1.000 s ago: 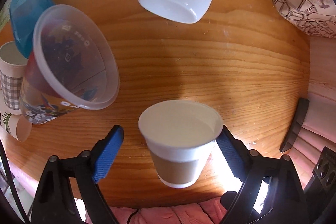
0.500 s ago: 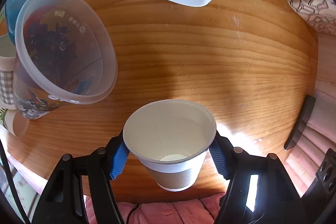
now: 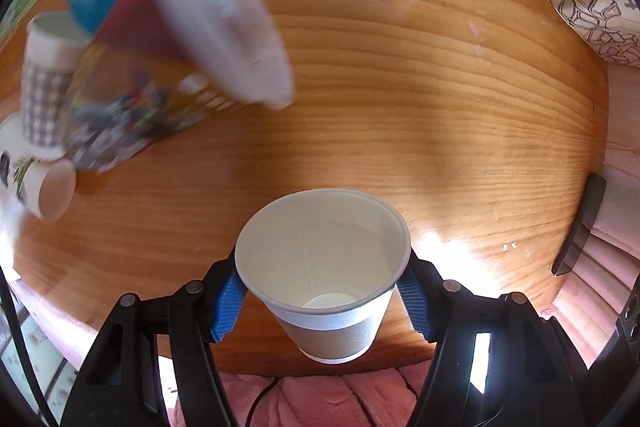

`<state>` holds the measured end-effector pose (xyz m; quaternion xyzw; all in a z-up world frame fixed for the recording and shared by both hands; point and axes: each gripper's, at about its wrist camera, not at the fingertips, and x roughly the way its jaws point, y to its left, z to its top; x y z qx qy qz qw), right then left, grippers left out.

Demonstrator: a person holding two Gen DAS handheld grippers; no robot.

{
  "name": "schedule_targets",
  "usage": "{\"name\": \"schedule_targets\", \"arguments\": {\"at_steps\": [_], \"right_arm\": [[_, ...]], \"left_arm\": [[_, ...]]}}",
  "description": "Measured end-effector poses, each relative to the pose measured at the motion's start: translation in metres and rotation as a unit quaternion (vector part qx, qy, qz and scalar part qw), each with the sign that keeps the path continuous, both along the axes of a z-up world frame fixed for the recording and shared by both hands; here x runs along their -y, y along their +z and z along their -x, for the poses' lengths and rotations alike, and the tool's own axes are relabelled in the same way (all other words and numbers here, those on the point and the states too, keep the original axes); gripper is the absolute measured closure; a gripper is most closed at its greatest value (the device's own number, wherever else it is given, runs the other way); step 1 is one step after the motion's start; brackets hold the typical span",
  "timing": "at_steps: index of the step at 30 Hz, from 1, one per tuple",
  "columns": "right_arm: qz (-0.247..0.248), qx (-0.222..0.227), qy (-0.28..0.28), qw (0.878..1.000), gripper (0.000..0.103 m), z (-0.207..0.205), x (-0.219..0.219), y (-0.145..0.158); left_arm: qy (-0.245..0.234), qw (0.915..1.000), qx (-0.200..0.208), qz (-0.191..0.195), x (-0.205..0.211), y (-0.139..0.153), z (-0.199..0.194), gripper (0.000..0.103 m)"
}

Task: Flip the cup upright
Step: 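Lift the cup with the left gripper and rotate it mouth up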

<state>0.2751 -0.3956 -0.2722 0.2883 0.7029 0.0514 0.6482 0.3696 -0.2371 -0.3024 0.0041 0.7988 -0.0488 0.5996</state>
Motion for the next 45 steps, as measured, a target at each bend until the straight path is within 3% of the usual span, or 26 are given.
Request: {"name": "schedule_targets", "arguments": {"at_steps": [15,23,37,45], "right_arm": [[0.030,0.035,0.086,0.995,0.000,0.023,-0.059,0.020],[0.046,0.061,0.129,0.989,0.000,0.049,-0.101,0.029],[0.068,0.069,0.106,0.990,0.000,0.093,-0.136,0.032],[0.082,0.075,0.087,0.990,0.000,0.100,-0.150,0.032]], "left_arm": [[0.044,0.9987,0.023,-0.010,-0.075,0.016,0.062,0.033],[0.025,0.9993,0.027,-0.002,-0.100,0.013,0.099,0.033],[-0.028,0.9992,0.024,0.013,-0.117,-0.005,0.129,0.031],[-0.036,0.9975,0.037,0.049,-0.120,-0.005,0.134,0.030]]}}
